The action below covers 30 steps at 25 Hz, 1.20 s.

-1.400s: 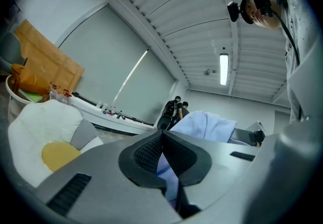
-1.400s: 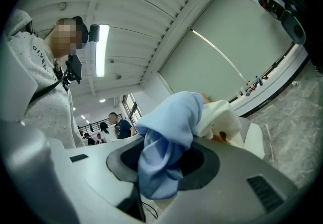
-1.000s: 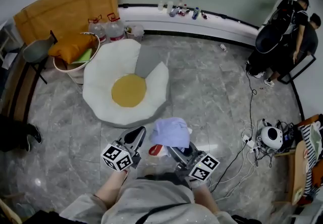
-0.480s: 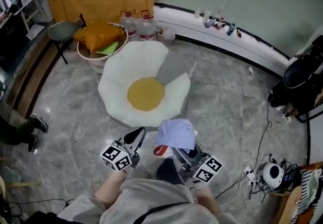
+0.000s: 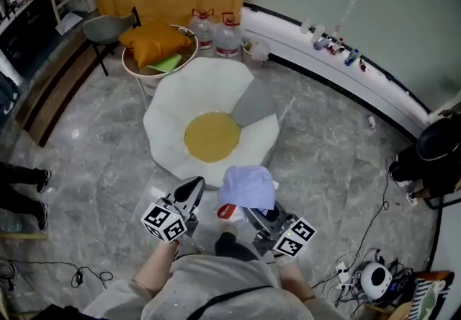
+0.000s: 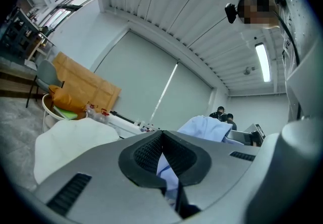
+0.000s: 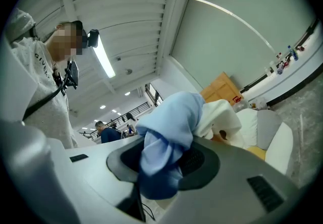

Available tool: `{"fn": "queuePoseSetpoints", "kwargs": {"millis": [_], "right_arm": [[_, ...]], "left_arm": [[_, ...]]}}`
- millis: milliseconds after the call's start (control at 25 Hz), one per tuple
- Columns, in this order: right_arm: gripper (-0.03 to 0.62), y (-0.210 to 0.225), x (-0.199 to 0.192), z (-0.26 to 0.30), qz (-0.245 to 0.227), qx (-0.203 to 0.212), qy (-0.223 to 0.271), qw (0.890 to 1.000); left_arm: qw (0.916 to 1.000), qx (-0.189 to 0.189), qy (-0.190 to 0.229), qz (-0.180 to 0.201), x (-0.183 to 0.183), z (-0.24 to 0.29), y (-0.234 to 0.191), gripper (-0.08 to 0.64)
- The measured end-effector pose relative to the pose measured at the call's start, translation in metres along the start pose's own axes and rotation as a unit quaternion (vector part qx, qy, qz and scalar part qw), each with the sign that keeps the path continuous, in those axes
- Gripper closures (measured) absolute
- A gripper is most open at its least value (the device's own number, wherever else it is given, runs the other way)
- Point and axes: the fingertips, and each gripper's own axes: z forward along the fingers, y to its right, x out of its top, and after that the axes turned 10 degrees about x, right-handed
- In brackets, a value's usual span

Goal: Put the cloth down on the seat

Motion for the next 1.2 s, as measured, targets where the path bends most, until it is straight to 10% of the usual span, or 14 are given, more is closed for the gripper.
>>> {"fn": "queuePoseSetpoints", "kwargs": {"millis": [480, 1200], "right_arm": [[0.439, 0.05, 0.018, 0.009, 0.013, 0.063, -0.042, 0.997], [0.439, 0.143, 0.048, 0.048, 0.037, 0.058, -0.037, 0.997]], "left_arm": [[0.9965, 0.076, 0.034, -0.003, 0.0, 0.037, -0.019, 0.546], [0.9966, 0.081, 0.005, -0.013, -0.012, 0.12, -0.071, 0.546]]}}
